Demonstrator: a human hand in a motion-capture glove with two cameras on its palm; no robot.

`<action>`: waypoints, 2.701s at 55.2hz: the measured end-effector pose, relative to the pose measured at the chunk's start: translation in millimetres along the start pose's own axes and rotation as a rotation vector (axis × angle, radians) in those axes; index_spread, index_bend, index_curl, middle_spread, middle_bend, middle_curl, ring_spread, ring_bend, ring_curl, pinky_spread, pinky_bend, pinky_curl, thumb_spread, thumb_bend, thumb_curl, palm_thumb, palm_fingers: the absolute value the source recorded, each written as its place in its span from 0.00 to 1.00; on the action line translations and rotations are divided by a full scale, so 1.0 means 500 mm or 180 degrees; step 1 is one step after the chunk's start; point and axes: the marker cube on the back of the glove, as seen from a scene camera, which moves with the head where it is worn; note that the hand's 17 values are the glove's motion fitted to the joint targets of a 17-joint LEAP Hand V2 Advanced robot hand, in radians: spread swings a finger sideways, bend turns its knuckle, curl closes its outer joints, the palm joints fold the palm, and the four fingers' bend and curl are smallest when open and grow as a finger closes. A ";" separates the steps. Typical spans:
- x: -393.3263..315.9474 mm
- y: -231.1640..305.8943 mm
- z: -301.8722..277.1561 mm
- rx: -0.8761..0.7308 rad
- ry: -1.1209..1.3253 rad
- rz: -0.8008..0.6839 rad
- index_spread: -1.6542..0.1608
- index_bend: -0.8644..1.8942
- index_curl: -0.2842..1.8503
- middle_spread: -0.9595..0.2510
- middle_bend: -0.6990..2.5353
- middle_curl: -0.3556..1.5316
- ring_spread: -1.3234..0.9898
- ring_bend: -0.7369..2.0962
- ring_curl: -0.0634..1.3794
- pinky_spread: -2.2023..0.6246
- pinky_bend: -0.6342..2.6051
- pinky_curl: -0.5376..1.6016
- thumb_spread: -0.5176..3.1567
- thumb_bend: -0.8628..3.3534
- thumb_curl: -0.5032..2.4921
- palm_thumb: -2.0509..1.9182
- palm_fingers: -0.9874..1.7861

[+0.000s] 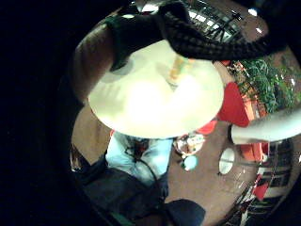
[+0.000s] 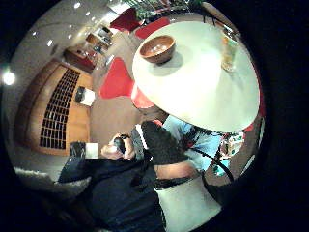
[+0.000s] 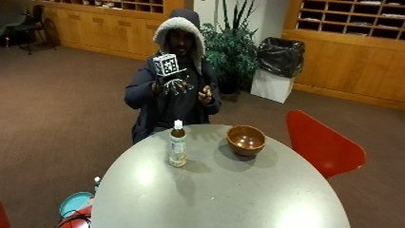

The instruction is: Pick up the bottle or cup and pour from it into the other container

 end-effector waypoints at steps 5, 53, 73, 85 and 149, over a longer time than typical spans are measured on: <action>0.059 -0.016 -0.014 -0.0034 0.0002 -0.0072 0.71 0.37 0.26 0.80 0.27 0.35 0.64 0.34 0.21 0.91 0.30 0.40 0.43 0.20 0.27 0.63 0.51; 0.330 -0.394 0.294 0.0381 -0.3075 0.0203 0.78 0.37 0.25 0.88 0.27 0.34 0.66 0.33 0.21 0.91 0.39 0.43 0.38 0.20 0.29 0.65 0.44; 0.303 -0.469 0.380 0.0574 -0.3445 -0.0105 0.78 0.36 0.26 0.80 0.29 0.35 0.64 0.39 0.25 0.90 0.37 0.41 0.36 0.20 0.30 0.69 0.57; 0.293 -0.498 0.370 0.0529 -0.3611 -0.0022 0.75 0.36 0.25 0.65 0.32 0.39 0.54 0.47 0.30 0.85 0.32 0.40 0.35 0.20 0.32 0.73 0.75; -0.044 -0.543 0.150 0.0085 -0.1067 -0.1207 0.77 0.36 0.27 0.61 0.32 0.44 0.49 0.51 0.35 0.74 0.34 0.43 0.26 0.20 0.39 0.74 0.79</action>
